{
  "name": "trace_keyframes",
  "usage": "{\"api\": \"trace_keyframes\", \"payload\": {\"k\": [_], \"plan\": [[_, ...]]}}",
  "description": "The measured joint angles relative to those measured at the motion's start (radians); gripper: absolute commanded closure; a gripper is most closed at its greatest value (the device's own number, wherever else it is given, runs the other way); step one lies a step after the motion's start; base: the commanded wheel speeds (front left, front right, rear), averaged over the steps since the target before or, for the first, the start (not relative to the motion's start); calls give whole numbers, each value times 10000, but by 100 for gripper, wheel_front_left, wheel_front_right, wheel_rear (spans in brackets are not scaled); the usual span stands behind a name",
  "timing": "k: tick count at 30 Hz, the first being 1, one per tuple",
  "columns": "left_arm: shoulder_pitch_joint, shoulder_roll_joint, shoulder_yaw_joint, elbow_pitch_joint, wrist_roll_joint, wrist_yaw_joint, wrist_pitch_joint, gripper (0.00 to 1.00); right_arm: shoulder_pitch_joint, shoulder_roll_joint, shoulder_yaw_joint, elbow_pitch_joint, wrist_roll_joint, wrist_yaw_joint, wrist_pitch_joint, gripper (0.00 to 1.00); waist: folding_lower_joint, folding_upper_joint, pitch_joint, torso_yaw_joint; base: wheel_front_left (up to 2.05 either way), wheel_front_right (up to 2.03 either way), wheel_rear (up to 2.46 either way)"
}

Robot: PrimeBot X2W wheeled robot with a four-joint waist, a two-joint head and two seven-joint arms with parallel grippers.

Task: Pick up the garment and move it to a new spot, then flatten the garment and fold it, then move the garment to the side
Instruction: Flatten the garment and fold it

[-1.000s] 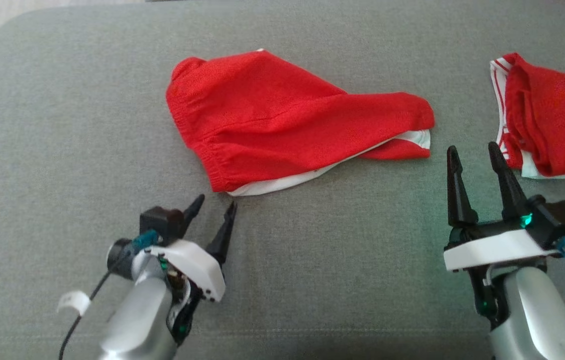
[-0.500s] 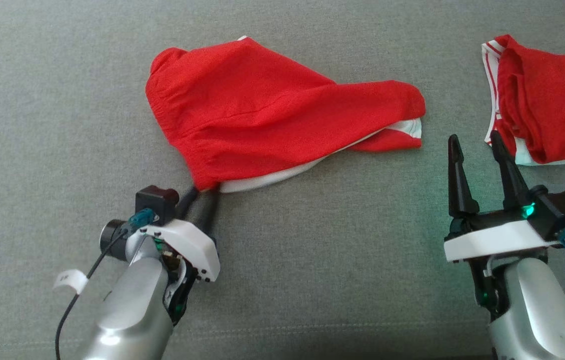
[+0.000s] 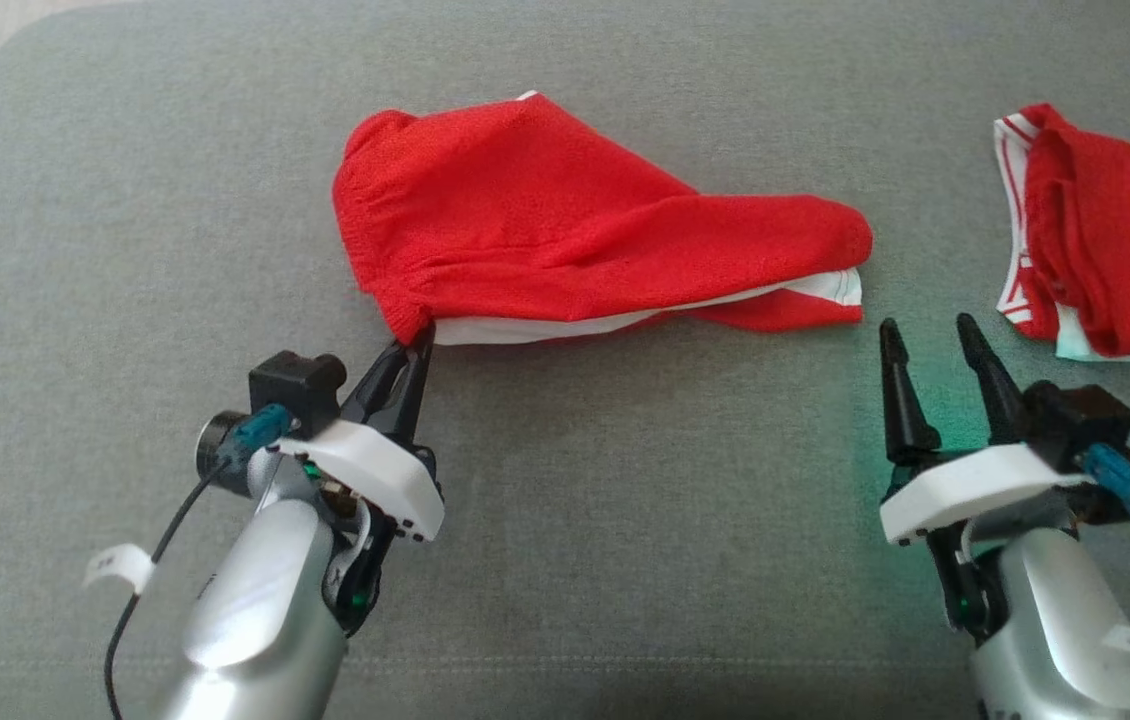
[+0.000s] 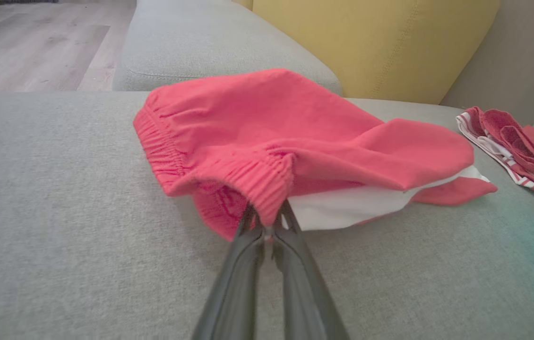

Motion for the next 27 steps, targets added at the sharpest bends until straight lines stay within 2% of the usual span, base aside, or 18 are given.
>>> {"api": "trace_keyframes", "payload": {"k": [7, 13, 18, 27], "plan": [[144, -2, 12, -489, 0, -27, 0, 100, -650, 12, 163, 984, 247, 0, 382, 0, 0, 0, 8, 287, 0, 0, 0], [144, -6, 6, -550, 2, -29, 0, 100, -1322, 4, 267, 1850, 1195, 0, 828, 0, 0, 0, 138, 399, 0, 0, 0], [139, -13, -4, -594, 2, -29, 0, 100, -2050, -207, 554, 2472, 1854, 2, 1229, 0, 0, 0, 281, 463, 0, 0, 0], [96, -84, -50, -650, 2, -29, 0, 100, -2630, -499, 859, 3471, 2138, 0, 1394, 0, 0, 0, 498, 623, 0, 0, 0]]}}
